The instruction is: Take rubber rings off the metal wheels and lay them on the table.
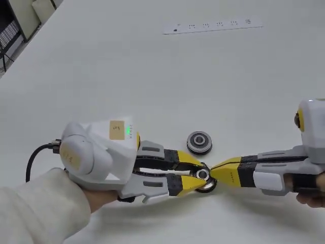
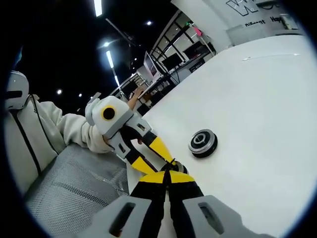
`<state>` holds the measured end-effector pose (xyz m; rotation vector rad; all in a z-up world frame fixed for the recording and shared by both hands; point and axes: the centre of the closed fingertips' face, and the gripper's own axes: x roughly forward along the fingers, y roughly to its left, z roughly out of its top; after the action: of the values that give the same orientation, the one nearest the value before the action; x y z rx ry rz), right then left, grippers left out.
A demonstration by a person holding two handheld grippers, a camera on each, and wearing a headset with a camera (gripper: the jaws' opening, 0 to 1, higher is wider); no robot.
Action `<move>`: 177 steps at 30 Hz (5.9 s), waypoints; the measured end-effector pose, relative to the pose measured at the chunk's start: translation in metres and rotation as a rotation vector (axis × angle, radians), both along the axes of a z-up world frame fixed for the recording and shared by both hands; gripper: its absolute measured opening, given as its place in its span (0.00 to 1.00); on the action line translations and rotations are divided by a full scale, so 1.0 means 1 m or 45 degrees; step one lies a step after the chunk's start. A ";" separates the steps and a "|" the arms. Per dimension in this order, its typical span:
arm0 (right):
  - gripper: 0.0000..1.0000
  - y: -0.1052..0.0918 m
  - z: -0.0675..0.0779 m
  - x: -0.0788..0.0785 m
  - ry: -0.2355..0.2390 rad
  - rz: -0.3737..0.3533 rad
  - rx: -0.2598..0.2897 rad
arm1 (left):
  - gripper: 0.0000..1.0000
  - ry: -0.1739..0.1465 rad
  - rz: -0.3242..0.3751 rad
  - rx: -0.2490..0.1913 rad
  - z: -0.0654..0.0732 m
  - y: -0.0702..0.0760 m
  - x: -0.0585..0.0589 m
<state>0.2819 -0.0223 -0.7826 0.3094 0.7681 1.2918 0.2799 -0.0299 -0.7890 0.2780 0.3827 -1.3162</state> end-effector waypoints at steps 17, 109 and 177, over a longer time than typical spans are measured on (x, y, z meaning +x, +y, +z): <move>0.00 0.001 -0.001 0.001 -0.065 0.026 -0.072 | 0.12 0.110 0.041 0.089 0.008 0.005 -0.005; 0.00 0.049 0.035 0.003 -0.211 0.234 -0.201 | 0.89 0.016 0.571 -0.044 0.095 0.150 -0.059; 0.15 -0.003 0.059 0.020 -0.399 0.082 -0.228 | 0.88 -0.012 0.494 0.005 0.106 0.133 -0.052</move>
<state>0.3017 -0.0252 -0.7240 -0.0622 0.6239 1.2834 0.2278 0.1030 -0.6831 0.2009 0.4087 -0.9333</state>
